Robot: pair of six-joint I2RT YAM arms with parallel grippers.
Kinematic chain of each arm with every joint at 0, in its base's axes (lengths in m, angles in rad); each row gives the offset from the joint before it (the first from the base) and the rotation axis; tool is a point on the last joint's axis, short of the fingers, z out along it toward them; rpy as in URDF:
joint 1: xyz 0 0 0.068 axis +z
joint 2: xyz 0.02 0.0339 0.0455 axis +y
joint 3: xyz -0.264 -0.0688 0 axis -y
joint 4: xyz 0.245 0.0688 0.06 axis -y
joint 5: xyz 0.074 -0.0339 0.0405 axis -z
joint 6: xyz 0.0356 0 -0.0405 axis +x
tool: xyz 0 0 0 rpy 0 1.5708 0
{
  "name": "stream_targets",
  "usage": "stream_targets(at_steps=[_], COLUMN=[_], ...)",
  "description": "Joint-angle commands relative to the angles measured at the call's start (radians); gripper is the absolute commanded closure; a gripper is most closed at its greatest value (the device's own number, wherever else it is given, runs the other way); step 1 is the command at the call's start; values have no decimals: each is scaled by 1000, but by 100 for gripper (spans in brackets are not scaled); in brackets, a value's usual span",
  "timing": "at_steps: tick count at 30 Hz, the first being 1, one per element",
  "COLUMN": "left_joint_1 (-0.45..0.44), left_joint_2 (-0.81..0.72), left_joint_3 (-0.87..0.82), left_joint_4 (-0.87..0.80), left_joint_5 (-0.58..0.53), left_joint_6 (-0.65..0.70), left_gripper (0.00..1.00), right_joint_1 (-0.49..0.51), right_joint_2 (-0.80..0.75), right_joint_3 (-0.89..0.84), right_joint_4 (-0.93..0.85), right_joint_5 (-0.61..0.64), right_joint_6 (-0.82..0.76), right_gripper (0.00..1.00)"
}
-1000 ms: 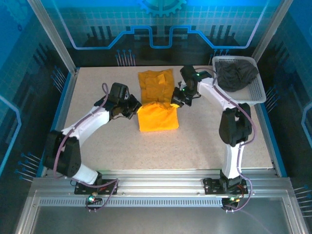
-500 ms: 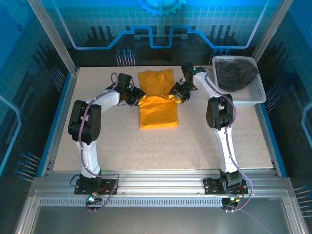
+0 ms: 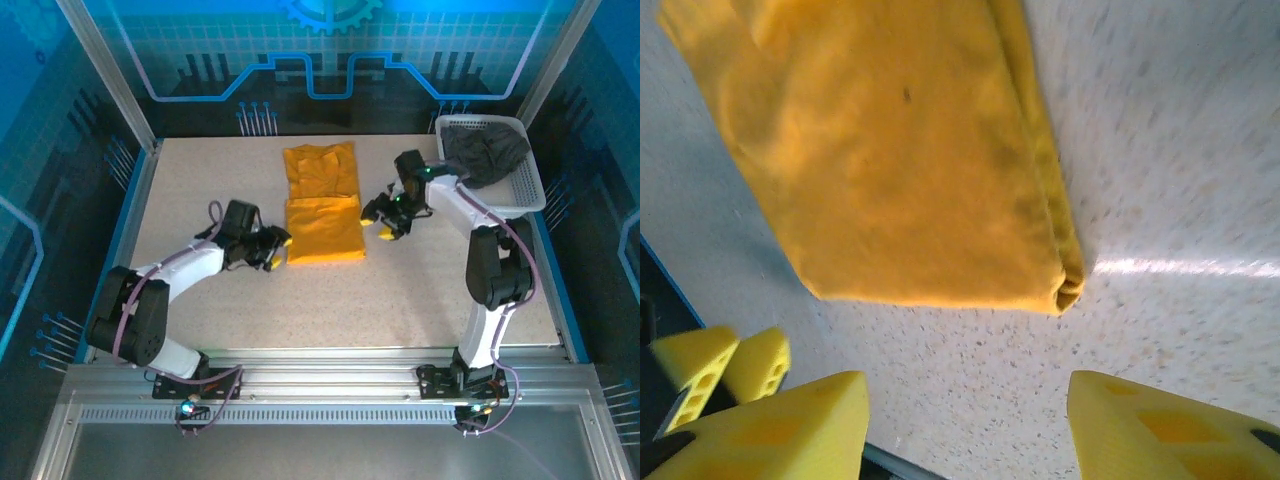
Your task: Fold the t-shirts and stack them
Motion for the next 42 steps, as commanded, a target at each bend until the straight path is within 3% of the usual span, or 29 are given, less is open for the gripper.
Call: stream_targets(at_steps=[1,4,8,15,18,22,24,31,36,42], left_joint_1=[-13,-22,-45,-69,-65,-54,-47,-46,-71,-181], left_joint_2=[48,113,183,272,278,235,198,-15,-115,-309], left_joint_3=[-57,-104,-83,-37,-24,10,38,87,-26,-273], left_joint_4=[162,309,379,455,466,413,368,190,117,29], left_joint_5=[-34,-43,-37,-45,-59,-77,-80,-96,-23,22], left_joint_6=[-201,-306,-330,-354,-354,-312,-277,-114,-94,-90], left_gripper=[40,38,43,65,82,100,100,100,100,100], right_joint_1=[42,47,49,55,53,45,41,43,66,139], right_joint_2=[28,59,93,158,191,178,160,24,-72,-213], right_joint_3=[-103,-146,-151,-124,-91,-17,24,30,-129,-405], right_joint_4=[180,228,220,210,210,179,149,90,90,84], right_joint_5=[-65,-76,-65,-59,-54,-13,4,17,-13,-42], right_joint_6=[94,151,177,224,238,223,204,189,183,155], right_gripper=[43,43,43,48,62,94,100,100,100,100])
